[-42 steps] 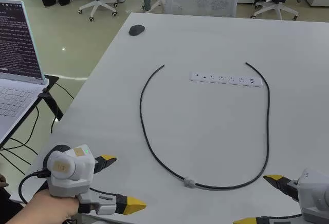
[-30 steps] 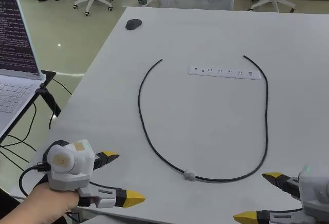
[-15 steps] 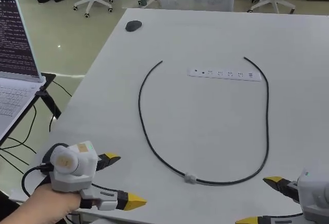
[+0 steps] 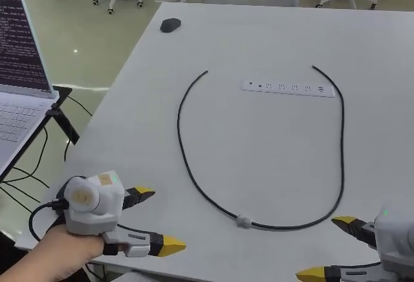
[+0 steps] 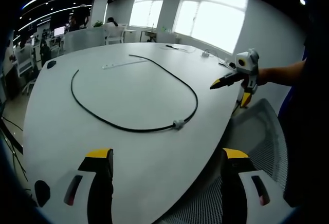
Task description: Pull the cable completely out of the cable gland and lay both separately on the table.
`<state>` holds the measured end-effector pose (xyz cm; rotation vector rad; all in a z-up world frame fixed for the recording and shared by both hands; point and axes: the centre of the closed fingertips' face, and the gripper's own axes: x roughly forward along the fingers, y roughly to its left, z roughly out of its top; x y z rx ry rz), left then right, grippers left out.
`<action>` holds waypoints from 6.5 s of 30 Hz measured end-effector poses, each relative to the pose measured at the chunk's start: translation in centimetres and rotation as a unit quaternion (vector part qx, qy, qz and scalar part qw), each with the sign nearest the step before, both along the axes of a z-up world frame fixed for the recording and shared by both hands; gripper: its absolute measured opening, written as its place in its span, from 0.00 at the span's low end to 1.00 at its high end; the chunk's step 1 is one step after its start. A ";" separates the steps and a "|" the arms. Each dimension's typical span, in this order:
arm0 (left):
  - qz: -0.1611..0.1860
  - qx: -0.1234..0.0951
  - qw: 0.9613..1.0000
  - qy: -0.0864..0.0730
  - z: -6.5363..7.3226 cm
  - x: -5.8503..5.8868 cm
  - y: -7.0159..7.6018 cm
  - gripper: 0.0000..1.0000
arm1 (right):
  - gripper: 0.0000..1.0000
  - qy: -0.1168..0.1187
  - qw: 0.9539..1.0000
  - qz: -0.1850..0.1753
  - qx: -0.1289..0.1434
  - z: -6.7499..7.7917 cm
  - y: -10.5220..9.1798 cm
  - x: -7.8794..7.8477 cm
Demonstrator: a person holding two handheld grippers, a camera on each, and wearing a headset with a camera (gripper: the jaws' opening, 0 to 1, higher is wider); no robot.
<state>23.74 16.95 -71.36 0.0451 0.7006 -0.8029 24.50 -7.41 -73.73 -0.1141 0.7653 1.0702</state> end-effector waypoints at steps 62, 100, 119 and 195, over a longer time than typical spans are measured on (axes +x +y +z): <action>-0.039 -0.014 0.998 0.038 -3.9 -1.3 -0.7 0.87 | 0.31 0.009 0.970 0.178 -0.165 -7.6 11.0 3.7; -0.043 -0.019 0.998 0.041 -3.6 -2.7 -0.8 0.84 | 0.07 0.009 0.967 0.183 -0.176 -7.7 11.6 4.2; -0.074 -0.040 0.996 0.002 0.5 -1.3 -5.8 0.83 | 0.06 0.001 0.972 0.188 -0.144 -1.3 10.5 1.8; -0.214 -0.125 0.967 -0.051 4.2 0.3 -15.9 0.16 | 0.06 -0.125 0.918 0.359 -0.115 6.2 9.0 -1.1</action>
